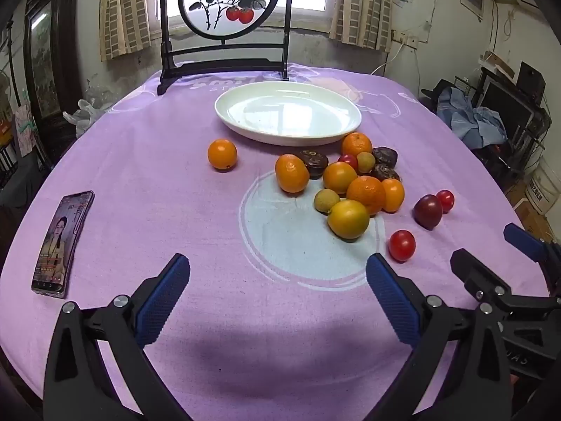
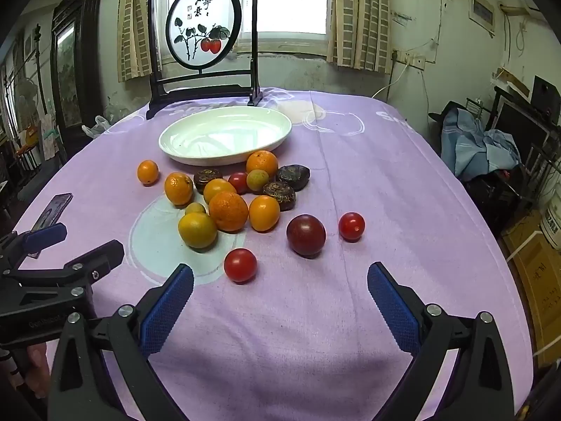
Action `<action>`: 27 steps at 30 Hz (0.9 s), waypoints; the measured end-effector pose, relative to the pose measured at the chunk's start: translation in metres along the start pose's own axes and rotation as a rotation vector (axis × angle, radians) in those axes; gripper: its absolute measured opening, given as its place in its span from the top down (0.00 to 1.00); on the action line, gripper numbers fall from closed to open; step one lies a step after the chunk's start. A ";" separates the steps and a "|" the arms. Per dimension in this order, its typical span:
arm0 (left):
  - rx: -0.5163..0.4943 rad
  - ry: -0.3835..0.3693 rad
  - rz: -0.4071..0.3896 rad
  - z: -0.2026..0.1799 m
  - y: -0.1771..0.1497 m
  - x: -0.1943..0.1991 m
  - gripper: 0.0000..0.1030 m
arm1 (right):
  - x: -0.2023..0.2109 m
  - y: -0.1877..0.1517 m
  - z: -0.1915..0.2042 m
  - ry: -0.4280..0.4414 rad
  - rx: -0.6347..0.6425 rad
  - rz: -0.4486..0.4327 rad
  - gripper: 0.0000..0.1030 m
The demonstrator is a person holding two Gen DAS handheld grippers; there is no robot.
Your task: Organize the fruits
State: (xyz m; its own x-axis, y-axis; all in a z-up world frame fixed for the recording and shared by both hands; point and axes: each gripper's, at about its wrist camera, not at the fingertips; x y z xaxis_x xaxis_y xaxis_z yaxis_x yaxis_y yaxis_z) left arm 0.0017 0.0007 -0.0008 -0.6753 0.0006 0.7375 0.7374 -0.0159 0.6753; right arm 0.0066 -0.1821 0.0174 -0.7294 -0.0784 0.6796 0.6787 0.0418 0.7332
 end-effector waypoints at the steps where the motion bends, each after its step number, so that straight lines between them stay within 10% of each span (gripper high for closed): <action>1: 0.005 0.000 0.005 0.000 0.000 -0.001 0.04 | 0.000 0.000 0.000 0.005 -0.003 0.010 0.03; 27: -0.018 -0.009 -0.029 -0.001 -0.003 0.010 0.04 | 0.008 -0.003 -0.007 0.003 -0.023 -0.015 0.03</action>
Point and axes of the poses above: each gripper's, at about its wrist camera, not at the fingertips, and x roughly against the way its jaws point, z to its left, y to its top, and after that the axes turned 4 degrees about -x, right-handed
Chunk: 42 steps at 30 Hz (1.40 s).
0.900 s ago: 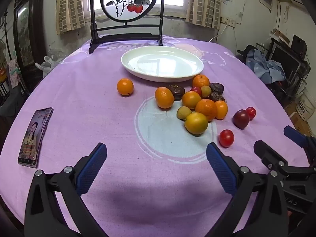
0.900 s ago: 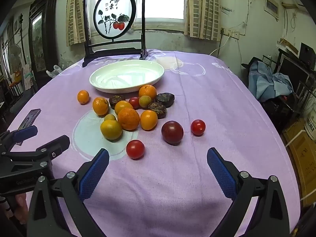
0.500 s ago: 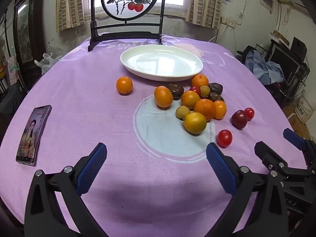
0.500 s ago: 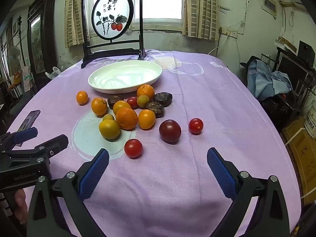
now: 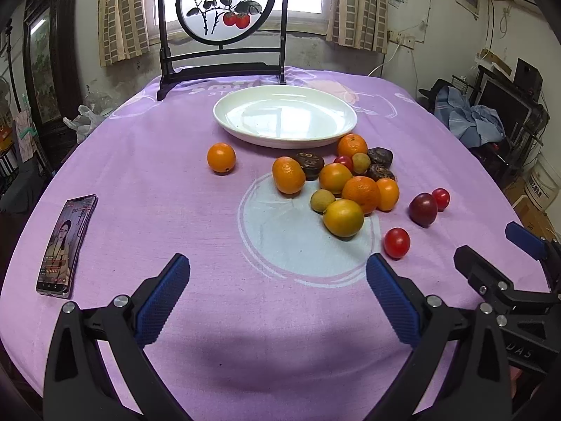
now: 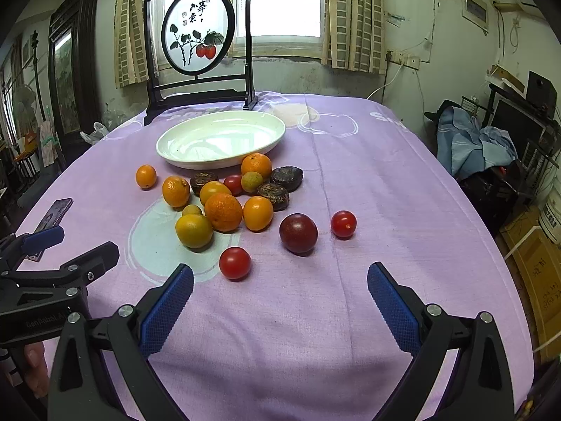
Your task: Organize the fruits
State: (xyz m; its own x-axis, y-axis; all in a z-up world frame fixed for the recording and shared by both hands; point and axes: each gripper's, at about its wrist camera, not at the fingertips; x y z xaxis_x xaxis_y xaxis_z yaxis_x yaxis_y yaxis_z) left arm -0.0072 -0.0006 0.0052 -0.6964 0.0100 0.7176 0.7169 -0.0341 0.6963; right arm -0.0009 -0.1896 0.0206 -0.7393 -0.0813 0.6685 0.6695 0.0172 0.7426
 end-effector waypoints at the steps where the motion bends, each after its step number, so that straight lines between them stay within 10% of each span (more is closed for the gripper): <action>1: -0.001 0.000 0.000 0.000 0.000 0.000 0.04 | 0.001 0.000 0.000 0.000 -0.001 0.001 0.03; 42: 0.009 -0.008 0.025 0.002 -0.002 -0.003 0.04 | -0.004 -0.003 0.000 0.007 -0.006 0.015 0.03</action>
Point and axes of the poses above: each gripper's, at about its wrist camera, not at the fingertips, and x roughly against the way its jaws point, z to its left, y to its top, and after that the axes turned 4 degrees about -x, right-handed
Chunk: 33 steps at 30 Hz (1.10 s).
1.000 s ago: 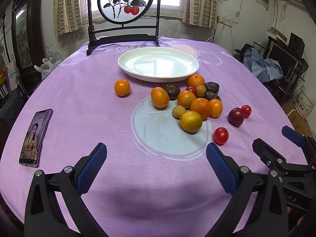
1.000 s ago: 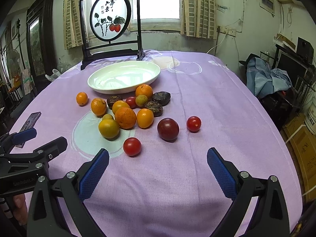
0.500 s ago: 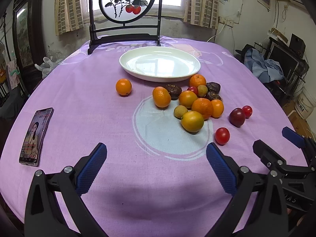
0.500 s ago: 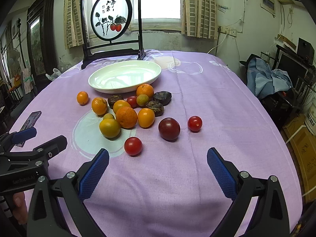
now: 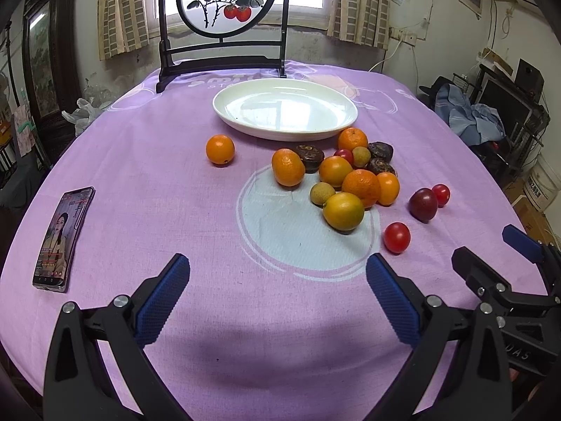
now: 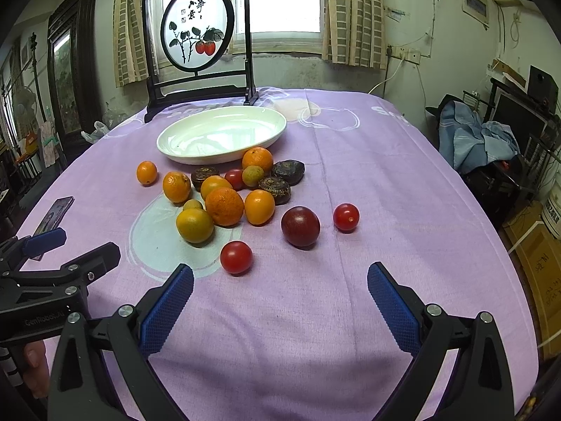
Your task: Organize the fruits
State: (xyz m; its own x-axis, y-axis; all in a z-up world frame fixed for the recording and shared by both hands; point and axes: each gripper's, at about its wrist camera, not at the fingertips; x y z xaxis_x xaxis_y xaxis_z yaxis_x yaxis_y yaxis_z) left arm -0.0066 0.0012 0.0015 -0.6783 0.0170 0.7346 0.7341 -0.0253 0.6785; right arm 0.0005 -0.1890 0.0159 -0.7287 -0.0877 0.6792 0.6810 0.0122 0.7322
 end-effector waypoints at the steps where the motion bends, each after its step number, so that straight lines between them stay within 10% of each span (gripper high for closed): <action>1: 0.000 0.000 0.000 0.000 0.000 0.000 0.04 | 0.000 0.000 0.000 0.000 0.000 0.001 0.03; 33: -0.005 -0.002 0.078 0.022 0.009 -0.057 0.04 | -0.061 -0.007 0.025 -0.002 0.115 0.205 0.03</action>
Point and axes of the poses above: each gripper's, at about its wrist camera, not at the fingertips, and x roughly against the way its jaws point, z to its left, y to its top, and after that the axes turned 4 degrees about -x, right-handed
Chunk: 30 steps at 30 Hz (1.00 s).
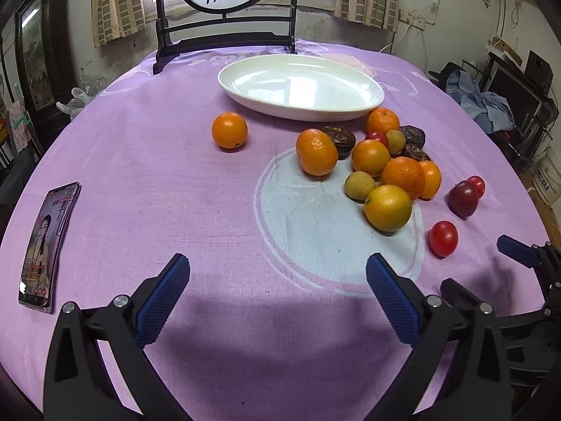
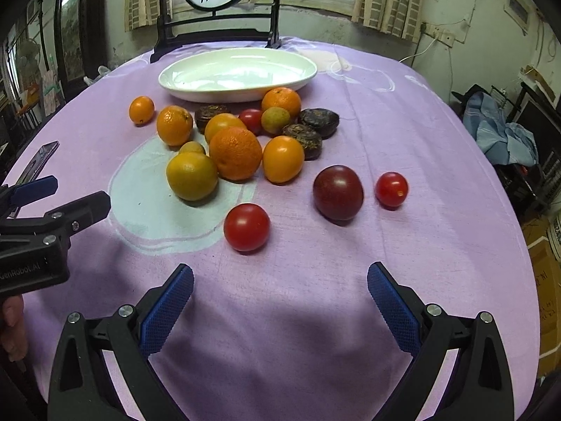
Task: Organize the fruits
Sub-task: 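Grasp the red cherry tomato with the right gripper while the left gripper approaches the yellow plum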
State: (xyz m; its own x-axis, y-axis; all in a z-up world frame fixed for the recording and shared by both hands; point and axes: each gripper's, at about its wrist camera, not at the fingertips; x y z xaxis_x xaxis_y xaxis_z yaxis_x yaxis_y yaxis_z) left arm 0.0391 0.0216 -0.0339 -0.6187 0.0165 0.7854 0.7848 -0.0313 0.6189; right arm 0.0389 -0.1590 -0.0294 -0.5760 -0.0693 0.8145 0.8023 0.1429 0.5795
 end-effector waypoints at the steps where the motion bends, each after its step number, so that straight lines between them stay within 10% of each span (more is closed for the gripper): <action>1: 0.001 -0.001 0.003 0.000 0.001 -0.002 0.04 | -0.002 0.002 0.001 0.003 0.003 0.009 0.03; 6: 0.013 -0.007 0.016 0.005 0.006 -0.009 0.04 | -0.011 0.013 0.000 0.031 -0.008 0.028 0.04; 17: 0.091 0.028 0.049 0.038 0.013 -0.020 0.04 | -0.026 0.025 0.009 0.108 0.017 0.065 0.71; 30: 0.044 -0.027 0.034 0.027 0.013 -0.003 0.04 | -0.009 0.015 -0.011 0.166 -0.018 0.024 0.71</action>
State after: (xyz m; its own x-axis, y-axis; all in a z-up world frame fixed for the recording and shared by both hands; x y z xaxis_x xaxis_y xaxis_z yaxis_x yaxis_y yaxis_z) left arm 0.0524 0.0484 -0.0279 -0.5908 0.0434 0.8056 0.8067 0.0118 0.5909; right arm 0.0578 -0.1675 -0.0281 -0.5238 -0.2287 0.8206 0.8191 0.1293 0.5589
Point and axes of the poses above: each gripper's, at about its wrist camera, not at the fingertips, and x roughly against the way its jaws point, z to its left, y to its top, and after that the axes turned 4 degrees about -x, right-handed
